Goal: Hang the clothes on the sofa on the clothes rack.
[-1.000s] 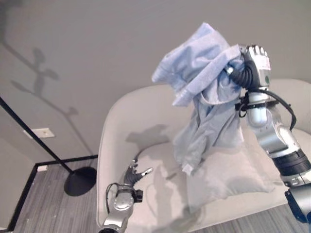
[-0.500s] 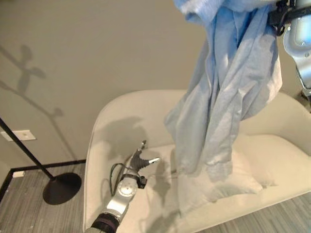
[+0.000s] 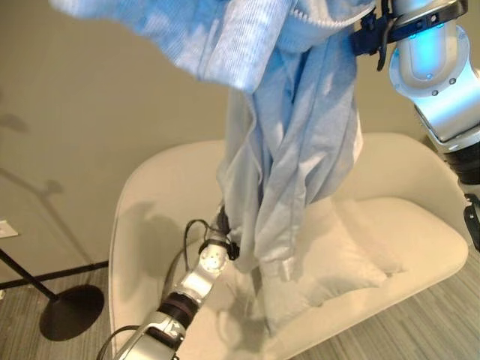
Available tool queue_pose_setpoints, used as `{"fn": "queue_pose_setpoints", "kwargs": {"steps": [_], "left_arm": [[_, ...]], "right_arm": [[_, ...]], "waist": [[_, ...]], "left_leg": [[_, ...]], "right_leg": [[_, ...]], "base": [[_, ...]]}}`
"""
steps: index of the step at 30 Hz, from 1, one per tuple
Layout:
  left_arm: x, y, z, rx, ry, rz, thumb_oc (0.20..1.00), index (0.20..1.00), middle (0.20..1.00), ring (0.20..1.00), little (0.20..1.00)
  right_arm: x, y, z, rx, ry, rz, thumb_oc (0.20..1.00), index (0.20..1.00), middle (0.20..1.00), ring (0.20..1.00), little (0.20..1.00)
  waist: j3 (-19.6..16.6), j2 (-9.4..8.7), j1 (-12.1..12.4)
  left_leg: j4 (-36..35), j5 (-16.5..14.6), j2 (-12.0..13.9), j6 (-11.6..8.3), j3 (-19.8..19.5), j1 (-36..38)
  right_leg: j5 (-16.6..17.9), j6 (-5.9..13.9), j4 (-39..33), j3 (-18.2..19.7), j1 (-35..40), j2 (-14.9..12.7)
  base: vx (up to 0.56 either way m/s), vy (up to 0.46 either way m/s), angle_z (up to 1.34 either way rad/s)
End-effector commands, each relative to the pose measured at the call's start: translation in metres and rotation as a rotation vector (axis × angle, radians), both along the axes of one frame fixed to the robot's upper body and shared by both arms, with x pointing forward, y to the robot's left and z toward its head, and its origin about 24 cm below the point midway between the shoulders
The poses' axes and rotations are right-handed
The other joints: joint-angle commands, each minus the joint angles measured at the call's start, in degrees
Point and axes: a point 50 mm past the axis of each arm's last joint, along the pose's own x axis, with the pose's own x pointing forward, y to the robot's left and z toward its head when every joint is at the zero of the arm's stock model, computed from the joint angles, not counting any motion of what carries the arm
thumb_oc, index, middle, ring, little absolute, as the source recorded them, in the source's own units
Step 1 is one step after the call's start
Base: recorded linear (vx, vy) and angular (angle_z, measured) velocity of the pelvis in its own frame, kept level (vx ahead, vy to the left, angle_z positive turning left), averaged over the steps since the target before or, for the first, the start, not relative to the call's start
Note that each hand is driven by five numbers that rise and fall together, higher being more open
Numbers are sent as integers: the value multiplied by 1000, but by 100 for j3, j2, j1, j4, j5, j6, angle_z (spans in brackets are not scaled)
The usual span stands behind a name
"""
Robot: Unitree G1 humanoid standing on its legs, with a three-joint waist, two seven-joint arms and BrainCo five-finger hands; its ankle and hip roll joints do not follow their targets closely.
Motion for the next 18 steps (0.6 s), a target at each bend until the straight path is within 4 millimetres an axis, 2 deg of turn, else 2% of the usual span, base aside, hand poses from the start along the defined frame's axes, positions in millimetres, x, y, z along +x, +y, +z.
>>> {"fn": "queue_pose_setpoints", "kwargs": {"steps": [1, 3, 4, 5, 6, 9, 10, 11, 12, 16, 18], "left_arm": [[15, -29, 23, 55, -116, -127, 1000, 1000, 1000, 1000, 1000], [13, -47, 15, -24, -53, -162, 1000, 1000, 1000, 1000, 1000], [13, -48, 15, -28, -52, -162, 1000, 1000, 1000, 1000, 1000], [10, -66, 13, -182, 16, -192, 1000, 1000, 1000, 1000, 1000], [11, -66, 14, -187, 18, -193, 1000, 1000, 1000, 1000, 1000], [-1, -89, 19, -390, 69, -305, 1000, 1000, 1000, 1000, 1000], [-1, -89, 19, -392, 72, -307, 1000, 1000, 1000, 1000, 1000], [-5, -93, 18, -440, 99, -329, 514, 514, 514, 514, 514], [-8, -96, 17, -464, 115, -355, 200, 200, 200, 200, 200], [-13, -94, 17, -503, 134, -381, 200, 200, 200, 200, 200], [-12, -87, 18, -540, 127, -344, 200, 200, 200, 200, 200]], "right_arm": [[-12, -7, 29, 83, -29, 66, 200, 200, 200, 200, 200], [-18, 2, 31, 75, -32, 111, 200, 200, 200, 200, 200], [-18, 2, 31, 73, -31, 111, 200, 200, 200, 200, 200], [-20, 9, 30, 65, -34, 133, 200, 200, 200, 200, 200], [-20, 9, 30, 64, -34, 133, 200, 200, 200, 200, 200], [-21, 14, 29, 59, -33, 142, 200, 200, 200, 200, 200], [-21, 14, 28, 59, -32, 142, 200, 200, 200, 200, 200], [-19, 13, 29, 62, -32, 129, 200, 200, 200, 200, 200], [-18, 12, 30, 65, -29, 119, 200, 200, 200, 200, 200], [-8, 5, 31, 82, -5, 61, 200, 200, 200, 200, 200], [-7, -1, 34, 95, -15, 25, 200, 200, 200, 200, 200]], "waist": [[-118, 16, 183], [-131, 23, 129], [-134, 32, 131], [-129, 35, 100], [-131, 45, 102], [-95, 85, 99], [-100, 86, 103], [-93, 92, 114], [-82, 101, 126], [-50, 118, 181], [-29, 123, 208]], "left_leg": [[75, 370, 368, -428, -200, -208], [73, 384, 366, -436, -173, -225], [71, 385, 366, -436, -172, -227], [72, 393, 362, -431, -164, -228], [71, 393, 363, -431, -164, -229], [72, 378, 361, -420, -170, -235], [72, 377, 363, -420, -170, -234], [69, 375, 364, -416, -182, -231], [64, 371, 366, -410, -192, -229], [68, 370, 371, -407, -234, -244], [63, 380, 377, -409, -255, -257]], "right_leg": [[-229, 163, 310, -375, 174, -201], [-212, 171, 292, -370, 162, -196], [-211, 171, 290, -369, 160, -196], [-198, 168, 288, -360, 147, -194], [-198, 168, 288, -360, 144, -193], [-198, 162, 278, -342, 140, -194], [-198, 161, 277, -342, 140, -192], [-194, 161, 271, -345, 147, -191], [-195, 160, 274, -345, 149, -192], [-214, 153, 279, -365, 163, -181], [-243, 140, 285, -392, 176, -164]], "base": [[4, -5, -3], [0, 0, 0], [0, 0, 0], [0, 0, 0], [0, 0, 0], [0, 0, 0], [0, 0, 0], [0, 0, 0], [0, 0, 0], [0, 0, 0], [2, -34, 3]]}}
